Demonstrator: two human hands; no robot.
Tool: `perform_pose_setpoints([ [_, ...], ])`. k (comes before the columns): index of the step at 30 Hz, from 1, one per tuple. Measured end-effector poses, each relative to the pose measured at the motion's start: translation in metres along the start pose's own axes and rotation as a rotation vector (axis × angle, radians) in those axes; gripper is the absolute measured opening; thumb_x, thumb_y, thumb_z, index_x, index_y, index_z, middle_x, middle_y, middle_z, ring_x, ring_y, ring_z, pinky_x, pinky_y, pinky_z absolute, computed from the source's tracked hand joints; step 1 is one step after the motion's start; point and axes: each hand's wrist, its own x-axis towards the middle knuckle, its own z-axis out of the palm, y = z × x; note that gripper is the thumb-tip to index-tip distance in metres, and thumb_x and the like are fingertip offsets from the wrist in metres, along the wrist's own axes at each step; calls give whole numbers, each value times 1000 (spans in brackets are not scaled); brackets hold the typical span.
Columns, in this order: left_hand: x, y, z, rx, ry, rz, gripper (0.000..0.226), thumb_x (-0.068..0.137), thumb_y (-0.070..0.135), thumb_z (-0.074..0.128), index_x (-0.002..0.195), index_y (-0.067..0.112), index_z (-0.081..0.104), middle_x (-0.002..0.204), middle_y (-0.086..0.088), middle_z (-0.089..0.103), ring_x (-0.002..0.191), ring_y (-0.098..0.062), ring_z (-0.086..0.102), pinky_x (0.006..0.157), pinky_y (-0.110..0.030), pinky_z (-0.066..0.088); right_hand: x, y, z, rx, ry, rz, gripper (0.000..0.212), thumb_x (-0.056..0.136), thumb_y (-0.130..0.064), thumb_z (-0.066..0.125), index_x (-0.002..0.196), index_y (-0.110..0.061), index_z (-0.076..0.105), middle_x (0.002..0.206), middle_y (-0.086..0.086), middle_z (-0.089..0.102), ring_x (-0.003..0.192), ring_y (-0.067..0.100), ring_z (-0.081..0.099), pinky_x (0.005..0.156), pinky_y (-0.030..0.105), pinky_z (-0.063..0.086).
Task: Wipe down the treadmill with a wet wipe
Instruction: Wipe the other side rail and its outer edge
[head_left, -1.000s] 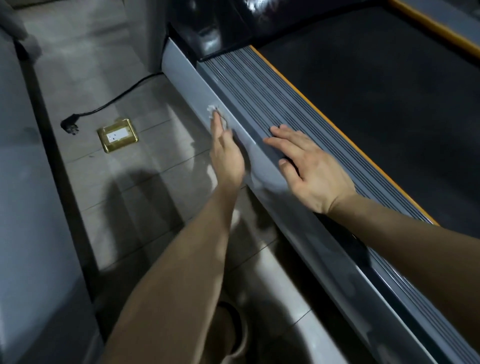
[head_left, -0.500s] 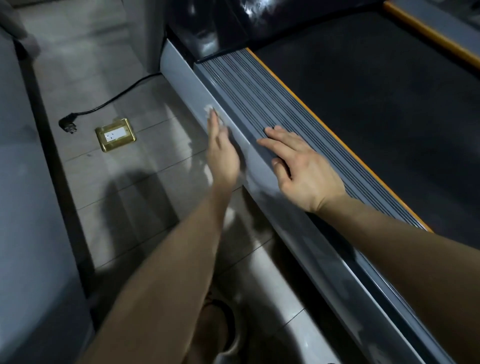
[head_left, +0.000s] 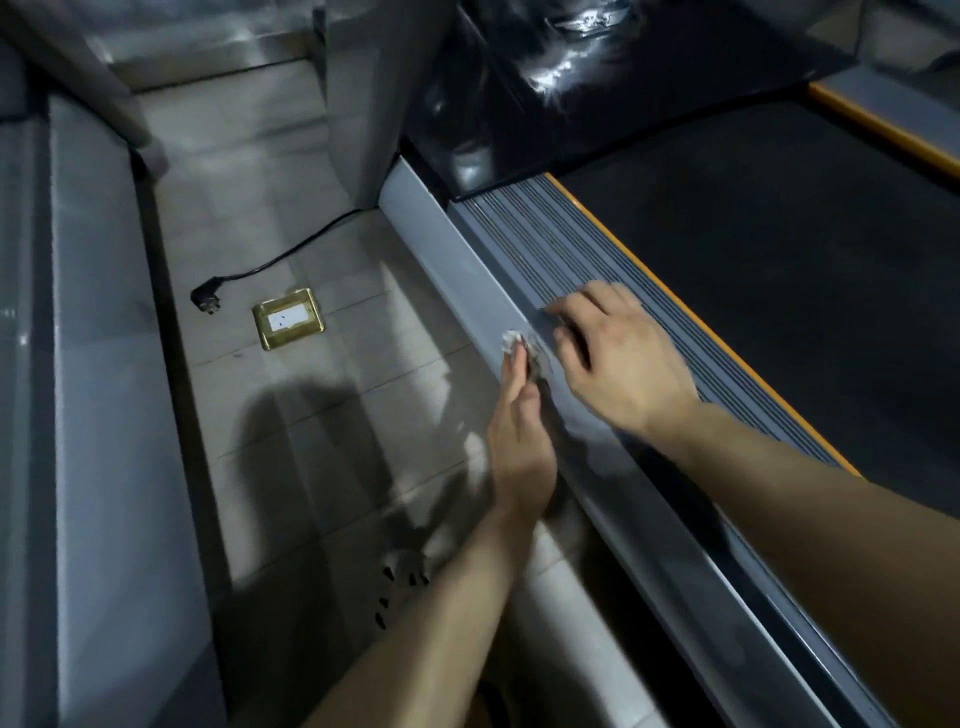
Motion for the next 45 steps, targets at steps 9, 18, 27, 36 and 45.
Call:
perform_pose_setpoints([
  [9, 240, -3, -84, 60, 15, -198, 92, 88, 93, 41, 157, 32, 52, 159, 6, 54, 148, -16, 50, 126, -47, 37, 85, 3, 44, 51, -54, -67, 58, 108, -28, 48, 165, -22, 37, 173, -3, 30, 162, 11, 19, 134, 33, 9],
  [18, 160, -76, -24, -366, 253, -213, 62, 102, 61, 52, 155, 27, 56, 159, 6, 55, 149, -12, 47, 129, -45, 31, 84, 1, 42, 89, -44, -59, 57, 105, -24, 54, 162, -21, 44, 171, -4, 37, 161, 10, 23, 134, 32, 13],
  [27, 160, -76, -31, -312, 232, -203, 55, 108, 56, 45, 150, 24, 60, 149, 6, 64, 141, -13, 57, 124, -42, 41, 82, -3, 38, 70, -56, -48, 59, 105, -23, 56, 162, -20, 44, 171, -2, 37, 161, 13, 24, 134, 33, 15],
  [36, -15, -11, 37, -304, 308, -226, 62, 104, 67, 39, 159, 39, 44, 165, 15, 44, 154, -3, 37, 128, -33, 29, 80, -5, 34, 81, -85, -22, 56, 105, -28, 54, 160, -23, 47, 169, -3, 39, 160, 12, 27, 133, 36, 18],
  [45, 50, 4, -14, 11, -59, -158, 64, 111, 54, 44, 168, 28, 31, 169, 4, 40, 156, -12, 37, 131, -39, 26, -20, -2, -21, 75, -124, -18, 38, 107, -24, 50, 139, -13, 67, 156, 5, 56, 148, 24, 46, 130, 36, 25],
])
